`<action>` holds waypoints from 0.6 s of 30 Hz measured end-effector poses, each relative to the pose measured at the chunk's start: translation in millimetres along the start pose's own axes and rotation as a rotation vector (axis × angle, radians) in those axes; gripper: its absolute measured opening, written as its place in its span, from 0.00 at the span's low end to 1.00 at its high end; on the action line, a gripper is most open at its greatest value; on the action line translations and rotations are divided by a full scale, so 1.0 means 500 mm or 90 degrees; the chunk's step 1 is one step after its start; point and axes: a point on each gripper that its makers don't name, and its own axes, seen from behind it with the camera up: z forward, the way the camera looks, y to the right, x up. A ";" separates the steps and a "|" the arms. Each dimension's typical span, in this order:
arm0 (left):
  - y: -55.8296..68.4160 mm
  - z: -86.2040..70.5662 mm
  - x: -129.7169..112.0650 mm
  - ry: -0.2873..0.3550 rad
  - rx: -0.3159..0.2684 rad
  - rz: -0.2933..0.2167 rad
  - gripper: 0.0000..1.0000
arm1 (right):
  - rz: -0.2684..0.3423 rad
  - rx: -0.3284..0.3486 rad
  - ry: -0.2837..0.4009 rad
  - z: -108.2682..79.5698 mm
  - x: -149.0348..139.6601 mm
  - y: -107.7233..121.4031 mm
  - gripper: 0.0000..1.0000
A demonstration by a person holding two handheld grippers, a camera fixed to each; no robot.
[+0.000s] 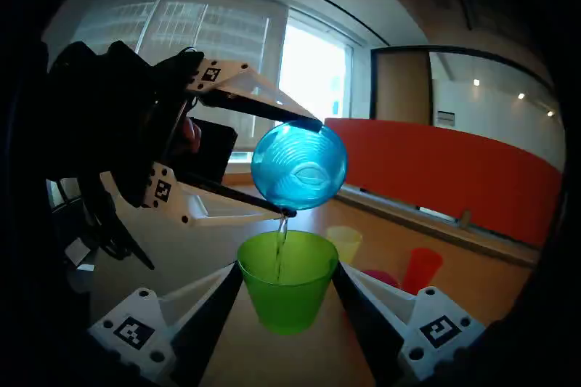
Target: Pour water
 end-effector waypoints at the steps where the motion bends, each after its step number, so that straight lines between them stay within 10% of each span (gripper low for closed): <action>1: 0.001 0.000 0.000 0.000 0.000 0.001 0.88 | 0.000 0.000 0.000 0.000 0.000 0.000 0.92; 18: -0.003 -0.005 0.008 0.001 0.002 0.030 0.87 | 0.002 -0.002 0.003 0.003 -0.001 0.000 0.91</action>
